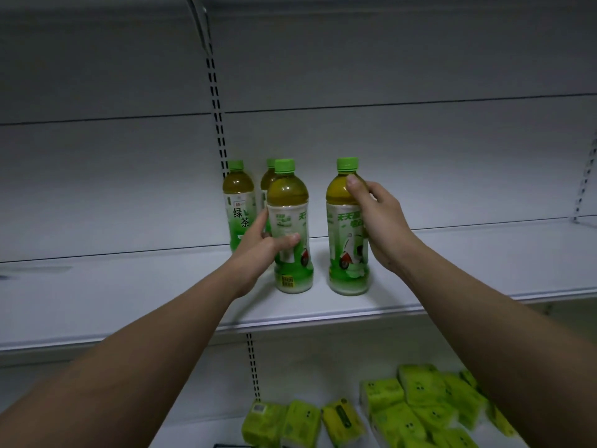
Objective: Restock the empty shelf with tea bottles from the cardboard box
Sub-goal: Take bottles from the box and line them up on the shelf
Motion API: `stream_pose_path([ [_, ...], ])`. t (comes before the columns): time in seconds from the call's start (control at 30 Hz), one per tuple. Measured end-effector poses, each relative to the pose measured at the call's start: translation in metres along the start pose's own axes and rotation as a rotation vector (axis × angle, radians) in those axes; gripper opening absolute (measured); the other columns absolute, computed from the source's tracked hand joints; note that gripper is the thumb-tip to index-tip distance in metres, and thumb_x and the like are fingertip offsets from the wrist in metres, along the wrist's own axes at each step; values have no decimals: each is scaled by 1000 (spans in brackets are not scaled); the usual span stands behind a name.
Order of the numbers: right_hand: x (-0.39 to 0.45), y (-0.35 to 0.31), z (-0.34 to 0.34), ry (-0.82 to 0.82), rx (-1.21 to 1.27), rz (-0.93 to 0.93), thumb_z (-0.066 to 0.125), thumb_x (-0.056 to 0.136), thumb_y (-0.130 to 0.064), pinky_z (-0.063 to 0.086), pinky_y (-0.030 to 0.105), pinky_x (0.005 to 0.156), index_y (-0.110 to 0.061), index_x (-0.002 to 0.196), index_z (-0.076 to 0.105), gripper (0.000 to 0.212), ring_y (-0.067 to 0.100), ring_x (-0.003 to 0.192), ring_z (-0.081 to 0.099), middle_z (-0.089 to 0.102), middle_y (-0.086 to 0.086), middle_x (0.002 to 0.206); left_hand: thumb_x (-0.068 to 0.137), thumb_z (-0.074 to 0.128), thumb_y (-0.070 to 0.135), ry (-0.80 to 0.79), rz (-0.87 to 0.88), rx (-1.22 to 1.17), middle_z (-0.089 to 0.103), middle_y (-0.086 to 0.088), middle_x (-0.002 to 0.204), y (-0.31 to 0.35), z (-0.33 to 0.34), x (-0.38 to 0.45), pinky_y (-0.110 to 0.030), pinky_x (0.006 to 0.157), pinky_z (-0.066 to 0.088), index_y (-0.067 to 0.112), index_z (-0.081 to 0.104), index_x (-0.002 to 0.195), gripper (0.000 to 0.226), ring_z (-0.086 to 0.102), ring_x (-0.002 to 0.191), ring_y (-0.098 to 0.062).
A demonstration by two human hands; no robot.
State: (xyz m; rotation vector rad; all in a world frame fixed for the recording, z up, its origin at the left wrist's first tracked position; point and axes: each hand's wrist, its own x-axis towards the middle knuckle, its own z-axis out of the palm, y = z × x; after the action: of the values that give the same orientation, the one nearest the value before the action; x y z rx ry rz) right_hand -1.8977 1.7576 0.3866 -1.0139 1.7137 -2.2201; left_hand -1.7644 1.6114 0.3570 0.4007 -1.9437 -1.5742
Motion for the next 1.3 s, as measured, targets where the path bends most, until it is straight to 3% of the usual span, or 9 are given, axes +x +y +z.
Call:
stream_pose_path([
  [0.1,7,6,-7,-53,36,9,67,83,-50,52,28,73,-35,113,60,34,10,96,67,69,-6,106,82,70,13,-22,-8,8,61,2,129,-4,3,11,-53,110,34,32,40,141,69,54,122,-20],
  [0.17,5,16,-18,-163,-83,32,75,78,-42,53,28,73,-38,118,57,45,12,100,66,68,-5,112,81,73,19,-58,16,73,60,2,129,-7,0,13,-47,105,42,34,38,141,71,54,121,-21],
  [0.27,-6,39,-33,-321,-295,107,82,73,-30,54,19,71,-30,121,57,55,9,99,66,67,-7,113,69,83,22,-136,16,280,59,9,115,-16,-8,7,-23,78,54,34,31,143,91,62,106,-16],
  [0.33,-9,50,-37,-297,-314,111,82,73,-28,53,13,65,-27,118,60,50,4,92,66,68,-8,110,66,86,27,-119,-7,407,55,9,110,-25,-10,2,-17,67,52,31,29,145,98,64,94,-13],
  [0.53,6,67,-17,-104,-368,39,80,77,-28,46,14,62,-25,111,56,42,-1,84,60,61,-18,93,63,88,25,66,7,401,58,8,103,-37,-1,6,-25,80,50,24,40,134,85,61,96,-13],
  [0.7,27,84,-13,-8,-425,44,80,75,-35,45,18,61,-24,107,52,44,0,82,57,57,-18,90,67,86,22,202,-34,494,60,1,106,-40,16,27,-27,84,46,14,51,108,55,57,95,-16],
  [0.93,63,102,-6,14,-450,46,82,73,-36,54,28,69,-22,103,55,43,14,88,65,63,-12,91,71,82,19,345,-46,575,68,-7,116,-48,43,69,-31,90,49,10,62,116,50,64,105,-26],
  [1.1,89,110,-1,58,-501,72,83,68,-41,57,47,83,-21,106,56,51,24,94,67,67,-1,103,70,83,26,412,-96,678,71,-10,106,-48,47,94,-33,83,53,8,69,107,43,66,97,-28],
  [1.3,98,124,3,131,-496,34,79,73,-42,56,44,88,-24,106,56,44,23,100,64,65,-4,103,78,78,24,486,-20,699,70,-11,106,-62,58,105,-33,80,49,8,67,107,35,64,98,-30],
])
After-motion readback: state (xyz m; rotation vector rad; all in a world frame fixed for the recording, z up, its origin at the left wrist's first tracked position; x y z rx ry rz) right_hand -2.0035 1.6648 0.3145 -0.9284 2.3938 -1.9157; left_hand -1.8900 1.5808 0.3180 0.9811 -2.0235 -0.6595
